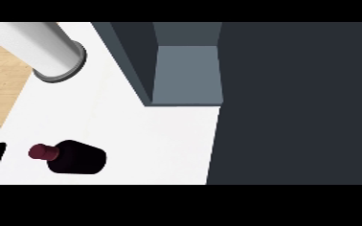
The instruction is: Pick up the wine, place it into the cabinet and close the cabinet
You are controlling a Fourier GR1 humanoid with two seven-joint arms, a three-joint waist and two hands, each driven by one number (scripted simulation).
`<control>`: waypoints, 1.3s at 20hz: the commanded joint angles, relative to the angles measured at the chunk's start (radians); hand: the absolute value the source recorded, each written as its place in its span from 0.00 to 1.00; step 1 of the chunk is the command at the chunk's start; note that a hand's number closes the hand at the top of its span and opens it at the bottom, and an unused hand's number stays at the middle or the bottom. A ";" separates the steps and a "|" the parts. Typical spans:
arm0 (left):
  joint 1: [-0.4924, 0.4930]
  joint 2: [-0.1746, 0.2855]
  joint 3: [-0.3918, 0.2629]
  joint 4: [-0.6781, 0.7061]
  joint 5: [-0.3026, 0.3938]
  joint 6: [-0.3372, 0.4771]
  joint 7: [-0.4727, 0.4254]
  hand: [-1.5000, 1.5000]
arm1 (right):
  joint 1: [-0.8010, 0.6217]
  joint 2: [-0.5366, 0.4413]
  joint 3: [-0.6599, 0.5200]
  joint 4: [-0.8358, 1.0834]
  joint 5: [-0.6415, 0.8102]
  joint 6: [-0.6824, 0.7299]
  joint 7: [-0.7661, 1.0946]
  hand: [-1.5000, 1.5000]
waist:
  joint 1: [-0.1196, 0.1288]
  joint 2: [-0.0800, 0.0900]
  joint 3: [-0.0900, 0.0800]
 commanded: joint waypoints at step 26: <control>-0.089 -0.032 0.141 0.505 -0.134 -0.151 -0.321 0.00 | -0.065 -0.003 -0.004 -0.154 -0.029 -0.026 0.175 0.00 | -0.002 0.002 0.000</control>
